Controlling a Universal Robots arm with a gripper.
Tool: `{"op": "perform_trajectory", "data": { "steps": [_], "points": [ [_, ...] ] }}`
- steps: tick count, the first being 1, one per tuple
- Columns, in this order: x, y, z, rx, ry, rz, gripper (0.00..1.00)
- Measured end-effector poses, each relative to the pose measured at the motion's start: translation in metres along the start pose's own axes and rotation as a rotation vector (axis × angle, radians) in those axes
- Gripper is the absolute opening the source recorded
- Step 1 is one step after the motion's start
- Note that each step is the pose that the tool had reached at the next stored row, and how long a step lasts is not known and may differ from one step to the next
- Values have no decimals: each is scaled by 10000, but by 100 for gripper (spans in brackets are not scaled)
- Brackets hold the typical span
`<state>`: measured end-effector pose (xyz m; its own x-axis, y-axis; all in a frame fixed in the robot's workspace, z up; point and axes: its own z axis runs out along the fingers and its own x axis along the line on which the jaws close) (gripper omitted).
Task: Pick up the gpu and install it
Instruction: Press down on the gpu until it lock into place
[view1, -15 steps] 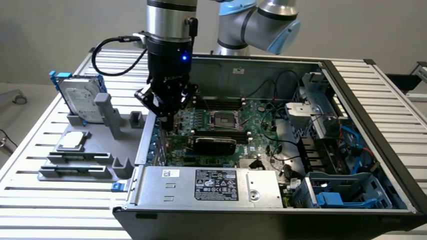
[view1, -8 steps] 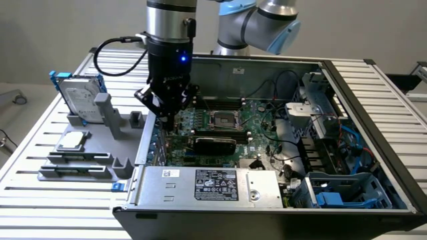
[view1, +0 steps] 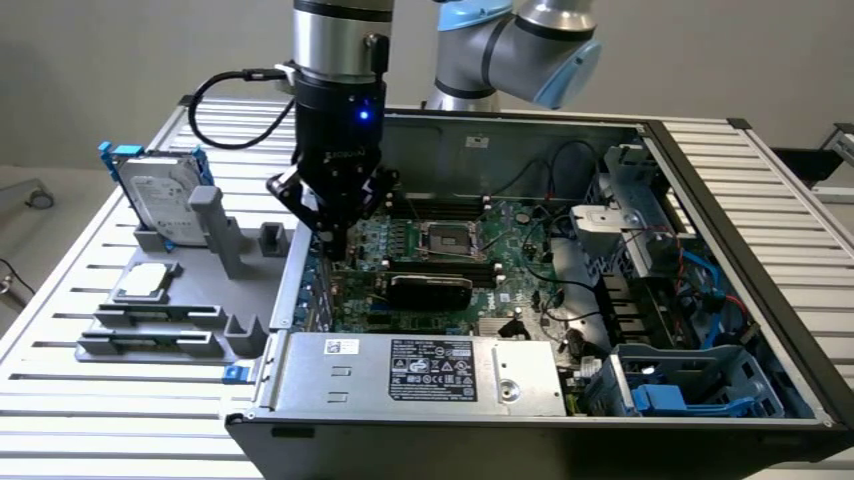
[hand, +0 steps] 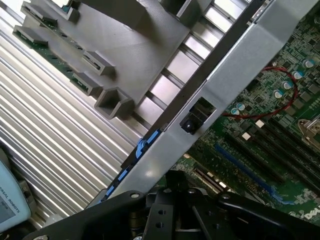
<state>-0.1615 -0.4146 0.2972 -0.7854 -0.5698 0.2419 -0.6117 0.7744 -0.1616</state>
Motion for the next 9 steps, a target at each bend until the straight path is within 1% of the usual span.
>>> {"op": "perform_trajectory", "data": {
  "steps": [3, 9],
  "points": [
    [-1, -1, -1, -42, 20, 214, 11],
    [-1, -2, -1, -156, 86, 810, 11]
  ]
}}
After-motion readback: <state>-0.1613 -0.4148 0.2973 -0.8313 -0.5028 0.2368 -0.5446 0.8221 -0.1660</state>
